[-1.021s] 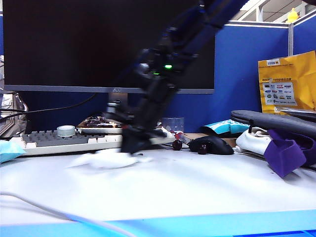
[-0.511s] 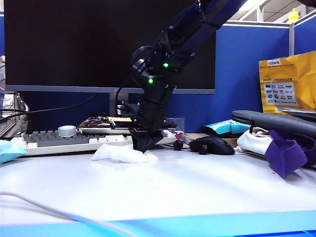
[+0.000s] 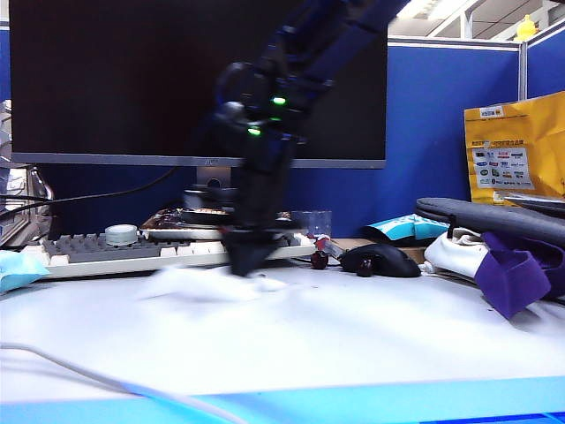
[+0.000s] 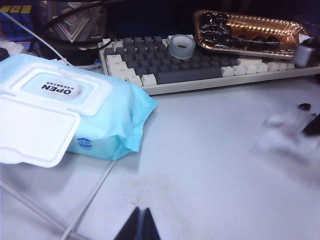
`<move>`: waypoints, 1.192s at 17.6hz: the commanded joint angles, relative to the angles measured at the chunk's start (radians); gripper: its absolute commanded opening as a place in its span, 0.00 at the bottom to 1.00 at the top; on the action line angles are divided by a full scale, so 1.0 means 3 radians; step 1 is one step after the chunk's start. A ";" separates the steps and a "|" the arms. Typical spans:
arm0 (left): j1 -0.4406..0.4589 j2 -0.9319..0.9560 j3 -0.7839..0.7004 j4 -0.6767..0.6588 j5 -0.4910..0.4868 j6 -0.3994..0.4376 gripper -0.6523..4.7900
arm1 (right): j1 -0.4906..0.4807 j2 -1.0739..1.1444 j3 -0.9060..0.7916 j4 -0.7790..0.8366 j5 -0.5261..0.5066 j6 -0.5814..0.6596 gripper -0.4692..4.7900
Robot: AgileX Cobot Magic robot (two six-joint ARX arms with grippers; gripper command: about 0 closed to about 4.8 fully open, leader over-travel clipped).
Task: Use the wet wipes on the table to wipe the cherry juice off the table, then put the wipes back on the table.
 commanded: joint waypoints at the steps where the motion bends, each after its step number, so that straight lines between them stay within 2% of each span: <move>1: 0.0001 -0.0010 -0.0019 -0.0034 0.0010 0.0001 0.11 | -0.0281 0.0112 -0.0065 -0.0453 0.0549 0.0223 0.08; 4: 0.0001 -0.0010 -0.0019 -0.0034 0.0010 0.0001 0.11 | -0.0469 0.0112 -0.0065 -0.0552 0.0547 0.0304 0.08; 6: 0.0001 -0.0010 -0.0019 -0.0034 0.0010 0.0001 0.11 | -0.0483 0.0109 -0.0064 -0.0568 0.0011 0.0182 0.08; 7: 0.0001 -0.0010 -0.0019 -0.0034 0.0010 0.0001 0.11 | -0.0462 0.0112 -0.0065 -0.0561 -0.0535 0.0121 0.08; 9: 0.0001 -0.0010 -0.0019 -0.0034 0.0011 0.0001 0.11 | -0.0350 0.0113 -0.0065 -0.0544 -0.1102 0.0080 0.08; 10: 0.0001 -0.0010 -0.0019 -0.0034 0.0010 0.0001 0.11 | -0.0275 0.0113 -0.0065 -0.0554 -0.1326 -0.0024 0.08; 11: 0.0001 -0.0010 -0.0019 -0.0034 0.0008 0.0001 0.11 | -0.0237 0.0113 -0.0065 -0.0544 -0.1338 -0.0061 0.08; 13: 0.0001 -0.0010 -0.0019 -0.0034 0.0010 0.0001 0.11 | -0.0197 0.0121 -0.0065 -0.0530 -0.0921 -0.0037 0.08; 15: 0.0001 -0.0010 -0.0019 -0.0034 0.0011 0.0001 0.11 | -0.0247 0.0126 -0.0065 -0.0580 -0.0145 0.0098 0.08; 16: 0.0001 -0.0010 -0.0019 -0.0034 0.0009 0.0001 0.11 | -0.0312 0.0126 -0.0065 -0.0643 0.0066 0.0198 0.08; 21: 0.0001 -0.0010 -0.0019 -0.0034 0.0009 0.0001 0.11 | -0.0680 0.0126 -0.0065 -0.0788 0.0370 0.0409 0.08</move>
